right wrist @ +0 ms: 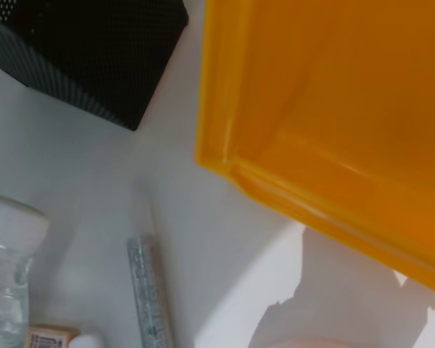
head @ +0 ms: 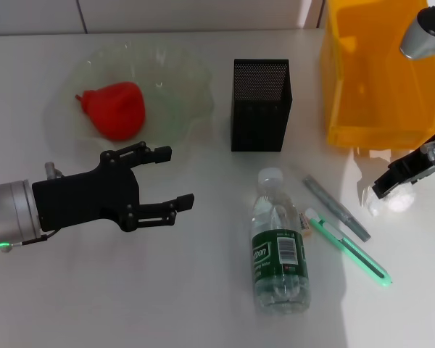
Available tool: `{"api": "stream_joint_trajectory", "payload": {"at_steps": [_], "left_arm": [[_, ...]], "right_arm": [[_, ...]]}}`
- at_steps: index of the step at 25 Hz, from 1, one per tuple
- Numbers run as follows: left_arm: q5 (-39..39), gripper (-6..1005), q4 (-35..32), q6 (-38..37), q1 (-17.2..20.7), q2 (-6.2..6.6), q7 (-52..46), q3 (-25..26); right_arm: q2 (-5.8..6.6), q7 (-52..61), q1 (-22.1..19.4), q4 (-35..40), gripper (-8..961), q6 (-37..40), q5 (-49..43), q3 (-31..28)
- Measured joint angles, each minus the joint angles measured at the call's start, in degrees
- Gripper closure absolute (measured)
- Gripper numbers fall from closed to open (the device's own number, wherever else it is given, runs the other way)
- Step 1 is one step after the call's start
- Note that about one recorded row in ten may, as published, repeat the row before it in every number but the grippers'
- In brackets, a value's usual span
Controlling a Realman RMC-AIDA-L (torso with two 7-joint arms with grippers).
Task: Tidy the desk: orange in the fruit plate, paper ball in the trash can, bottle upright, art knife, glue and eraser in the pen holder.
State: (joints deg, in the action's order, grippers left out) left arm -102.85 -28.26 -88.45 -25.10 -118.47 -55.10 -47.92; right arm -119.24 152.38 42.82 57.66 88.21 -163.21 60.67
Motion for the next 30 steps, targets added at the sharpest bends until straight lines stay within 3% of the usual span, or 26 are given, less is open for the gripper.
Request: {"api": "stream_joint_trajectory", "payload": {"at_steps": [3,5,11,16,21,23,30], "left_arm": [[0.0,134,0.0,0.1,0.0,0.00,0.0,-0.2],[0.0,134,0.0,0.1,0.0,0.00,0.0,-0.2],[0.0,134,-0.4,0.0,-0.1,0.06,0.1,-0.3],[0.0,135,-0.5,-0.1,-0.3,0.09,0.1,-0.5],[0.0,135,-0.6,-0.1,-0.5,0.09,0.2,-0.6],[0.0,135,-0.6,-0.2,-0.5,0.09,0.2,-0.6],[0.0,136,-0.6,-0.3,-0.5,0.14,0.2,-0.6]], "right_arm": [[0.04,-0.8,-0.5,0.7,287,1.0,2.9,0.0],[0.08,-1.1,-0.7,1.6,437,1.9,4.1,-0.3],[0.25,-1.7,-3.4,18.3,438,9.0,9.5,-4.1],[0.64,-1.4,-2.9,28.3,438,7.0,9.6,-9.5],[0.95,-1.9,-1.8,26.0,406,-0.6,9.5,-9.4],[0.94,-2.9,-0.6,20.9,393,-4.7,9.4,-8.5],[0.56,-2.7,1.5,16.6,349,-6.4,5.4,-7.6]]}}
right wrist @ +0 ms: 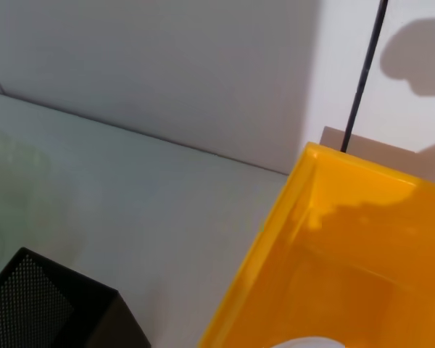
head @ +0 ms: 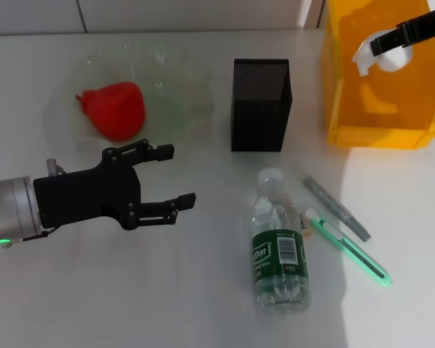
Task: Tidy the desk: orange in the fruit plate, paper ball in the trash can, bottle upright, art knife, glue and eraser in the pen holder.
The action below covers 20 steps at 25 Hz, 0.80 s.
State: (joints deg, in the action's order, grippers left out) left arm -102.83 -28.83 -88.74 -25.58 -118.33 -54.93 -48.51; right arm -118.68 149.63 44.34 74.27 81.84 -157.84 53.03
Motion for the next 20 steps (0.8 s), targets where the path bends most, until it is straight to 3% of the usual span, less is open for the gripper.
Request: {"api": "stream_joint_trajectory", "payload": {"at_steps": [5,11,15,20], "left_arm": [[0.0,136,0.0,0.0,0.0,0.02,0.0,0.0],[0.0,137,0.0,0.0,0.0,0.03,0.0,0.0],[0.1,137,-0.4,-0.8,0.4,0.03,0.0,0.0],[0.7,137,-1.6,-1.3,1.5,-0.06,0.0,0.9]], "right_arm": [[-0.12,0.0,-0.1,0.7,317,0.7,-0.3,-0.2],[-0.24,-0.4,-1.6,3.0,163,1.7,1.1,-0.3],[-0.30,-3.2,-5.8,8.5,163,3.7,9.3,-0.1],[-0.42,-13.4,-14.3,12.2,164,5.0,25.3,0.0]]}}
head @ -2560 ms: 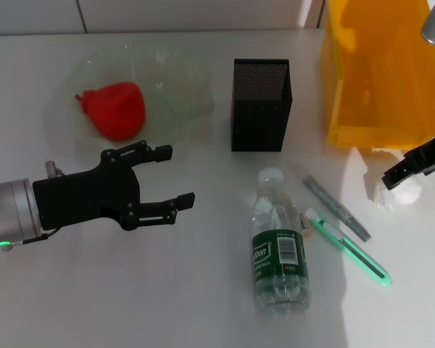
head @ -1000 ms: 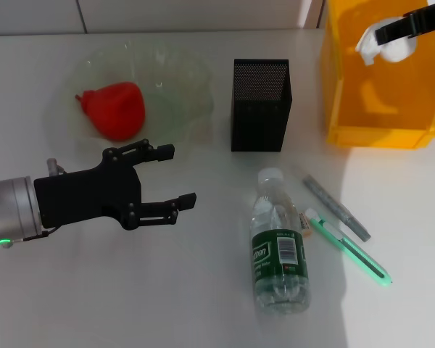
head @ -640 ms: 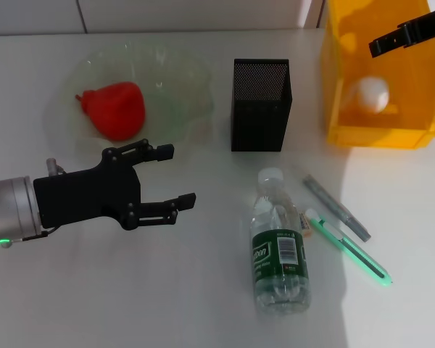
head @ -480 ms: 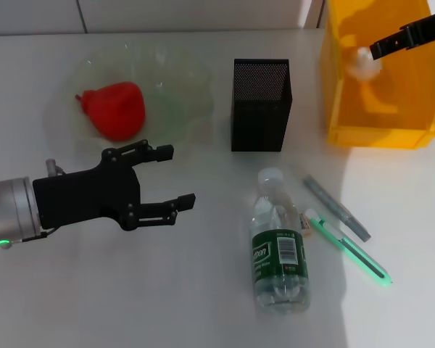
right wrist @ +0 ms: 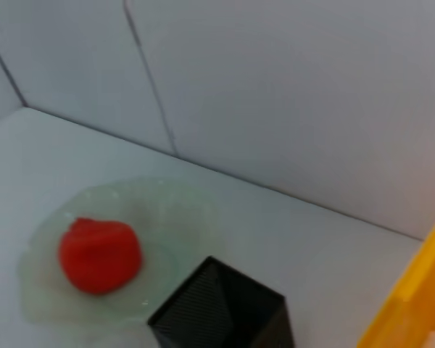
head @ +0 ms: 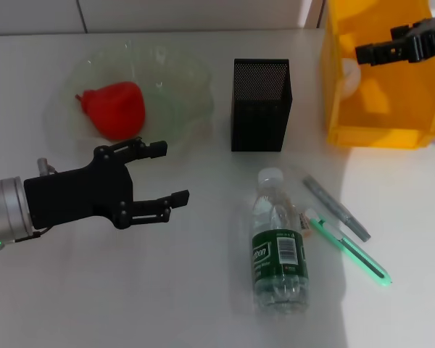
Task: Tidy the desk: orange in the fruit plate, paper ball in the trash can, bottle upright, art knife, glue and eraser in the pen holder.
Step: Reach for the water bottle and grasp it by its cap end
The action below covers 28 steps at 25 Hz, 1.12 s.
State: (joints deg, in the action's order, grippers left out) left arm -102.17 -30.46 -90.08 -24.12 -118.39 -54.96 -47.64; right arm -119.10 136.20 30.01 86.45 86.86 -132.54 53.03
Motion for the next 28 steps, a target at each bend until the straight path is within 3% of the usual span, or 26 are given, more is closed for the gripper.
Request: {"api": "stream_joint_trajectory", "payload": {"at_steps": [3,8,16,20,22,26,28], "left_arm": [[0.2,138,-1.3,-1.4,1.0,0.01,-1.0,1.4],[0.6,138,-2.7,-4.4,1.4,0.04,-4.3,3.7],[1.4,139,-11.6,-7.6,-0.7,-0.51,-27.0,2.9],[1.7,139,-16.3,-3.4,-1.4,-0.71,-38.0,-2.6],[3.3,139,-24.3,5.8,0.3,-0.74,-47.1,-14.7],[0.9,143,-35.6,16.6,1.9,-0.37,-59.6,-28.0],[-3.0,146,-39.5,17.9,1.1,-0.44,-66.7,-30.2]], "right_arm": [[-0.05,-12.7,-6.5,-5.0,164,0.3,12.0,-0.4],[0.24,-29.0,-11.8,-13.5,164,2.6,18.6,-0.8],[0.51,-43.0,-14.0,-21.8,163,6.0,18.4,-4.5],[0.68,-44.4,-14.5,-22.9,163,6.3,16.3,-7.0],[0.80,-44.5,-14.4,-23.0,164,6.2,14.0,-8.4],[0.90,-44.7,-13.9,-23.0,164,6.3,10.0,-9.8],[0.90,-45.7,-13.6,-23.4,164,5.4,8.4,-10.1]]}}
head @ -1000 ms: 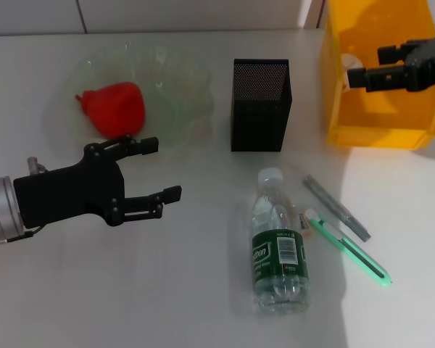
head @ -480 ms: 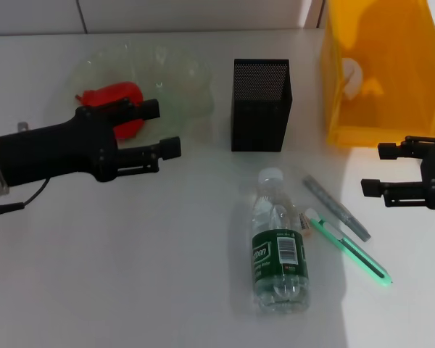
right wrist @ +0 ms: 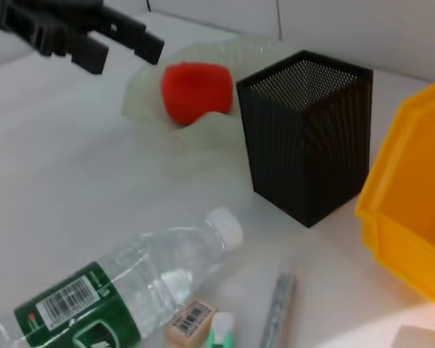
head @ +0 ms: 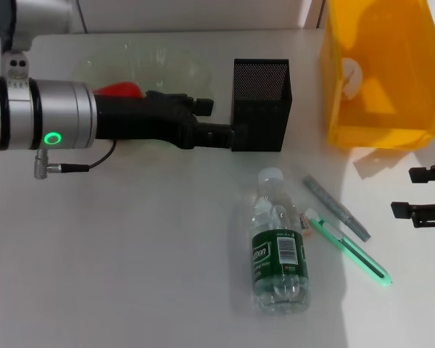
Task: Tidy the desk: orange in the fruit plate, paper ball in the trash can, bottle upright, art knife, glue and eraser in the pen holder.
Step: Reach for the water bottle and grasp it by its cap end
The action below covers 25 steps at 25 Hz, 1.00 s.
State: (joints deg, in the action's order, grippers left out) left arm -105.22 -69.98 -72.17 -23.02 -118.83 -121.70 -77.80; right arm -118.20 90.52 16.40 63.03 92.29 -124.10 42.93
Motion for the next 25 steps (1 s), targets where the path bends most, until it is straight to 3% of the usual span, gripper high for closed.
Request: {"api": "stream_joint_trajectory", "payload": {"at_steps": [2,5,7,8,11,20,22,25], "left_arm": [[-1.4,148,-0.8,0.2,-0.5,-0.03,-2.7,-0.5],[-13.9,148,-5.7,0.8,-4.6,-0.24,-18.7,-5.2],[-14.9,147,-6.1,0.9,-4.9,-0.26,-19.7,-5.8],[-20.8,147,-8.0,1.4,-6.5,-0.34,-27.3,-9.0],[-26.1,145,-9.0,1.9,-9.0,-0.35,-34.3,-12.0],[-30.7,145,-8.2,2.5,-13.5,-0.35,-41.9,-16.9],[-31.5,146,-4.7,2.4,-16.5,-0.39,-43.3,-17.9],[-31.2,149,-3.0,2.2,-17.7,-0.41,-43.3,-18.2]], "right_arm": [[0.03,-0.4,0.0,-0.2,164,-0.2,-0.1,-0.1],[0.17,-1.4,0.2,-0.7,164,-0.5,-0.1,-0.3],[0.17,-1.7,0.4,-0.7,164,-0.8,-0.1,-0.4],[0.17,-1.7,0.5,-0.7,164,-1.1,-0.1,-0.4],[0.17,-1.8,0.8,-1.2,164,-1.5,-0.2,-0.4],[0.47,-3.5,1.8,-2.1,165,-1.6,-0.3,-0.4],[0.45,-3.7,2.1,-2.1,165,-1.7,-0.3,-0.4],[0.40,-3.9,2.6,-2.0,165,-1.7,-0.3,-0.4]]}}
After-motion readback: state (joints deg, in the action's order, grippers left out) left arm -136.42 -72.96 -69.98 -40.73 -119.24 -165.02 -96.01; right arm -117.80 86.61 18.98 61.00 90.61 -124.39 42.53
